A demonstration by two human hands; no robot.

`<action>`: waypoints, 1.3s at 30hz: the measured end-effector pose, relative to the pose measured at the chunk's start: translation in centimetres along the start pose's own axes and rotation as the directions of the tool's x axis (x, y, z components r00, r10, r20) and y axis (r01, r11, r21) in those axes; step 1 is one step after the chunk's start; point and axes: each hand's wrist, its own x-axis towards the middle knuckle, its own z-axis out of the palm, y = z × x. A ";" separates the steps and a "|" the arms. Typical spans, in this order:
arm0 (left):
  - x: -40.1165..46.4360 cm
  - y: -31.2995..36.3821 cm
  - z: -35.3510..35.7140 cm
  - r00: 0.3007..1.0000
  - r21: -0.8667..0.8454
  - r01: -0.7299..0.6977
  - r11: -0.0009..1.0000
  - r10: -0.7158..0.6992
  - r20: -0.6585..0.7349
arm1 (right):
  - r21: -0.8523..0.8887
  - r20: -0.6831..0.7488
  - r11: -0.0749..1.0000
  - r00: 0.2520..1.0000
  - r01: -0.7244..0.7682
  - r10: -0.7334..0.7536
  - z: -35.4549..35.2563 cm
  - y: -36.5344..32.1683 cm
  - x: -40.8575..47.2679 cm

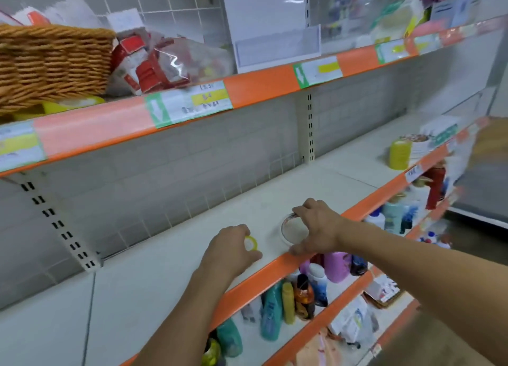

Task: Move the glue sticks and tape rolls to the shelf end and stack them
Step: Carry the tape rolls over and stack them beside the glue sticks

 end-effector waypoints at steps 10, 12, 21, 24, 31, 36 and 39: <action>8.7 8.6 3.1 0.982 0.010 -0.184 0.983 0.183 0.041 | 0.016 -0.027 0.988 0.987 -0.155 0.156 -1.7 9.7 1.4; 10.7 10.4 3.5 0.973 0.005 -0.225 0.974 0.225 0.048 | 0.015 -0.046 0.983 0.982 -0.182 0.182 -2.4 11.5 1.8; 20.4 19.0 5.3 0.911 -0.045 -0.407 0.912 0.409 0.051 | 0.071 -0.154 0.952 0.940 -0.297 0.305 -5.7 20.5 4.0; 22.9 21.5 6.2 0.891 -0.060 -0.447 0.892 0.450 0.053 | 0.094 -0.187 0.938 0.919 -0.334 0.346 -6.5 23.3 4.4; 27.0 26.6 8.6 0.878 -0.086 -0.465 0.881 0.472 0.078 | 0.119 -0.216 0.914 0.889 -0.387 0.404 -8.0 31.1 4.1; 29.8 31.4 10.1 0.900 -0.107 -0.426 0.898 0.433 0.050 | 0.072 -0.205 0.928 0.905 -0.365 0.372 -9.3 37.8 5.7; 31.2 34.4 11.0 0.918 -0.116 -0.392 0.912 0.396 0.004 | 0.025 -0.191 0.945 0.926 -0.326 0.325 -10.4 41.8 7.1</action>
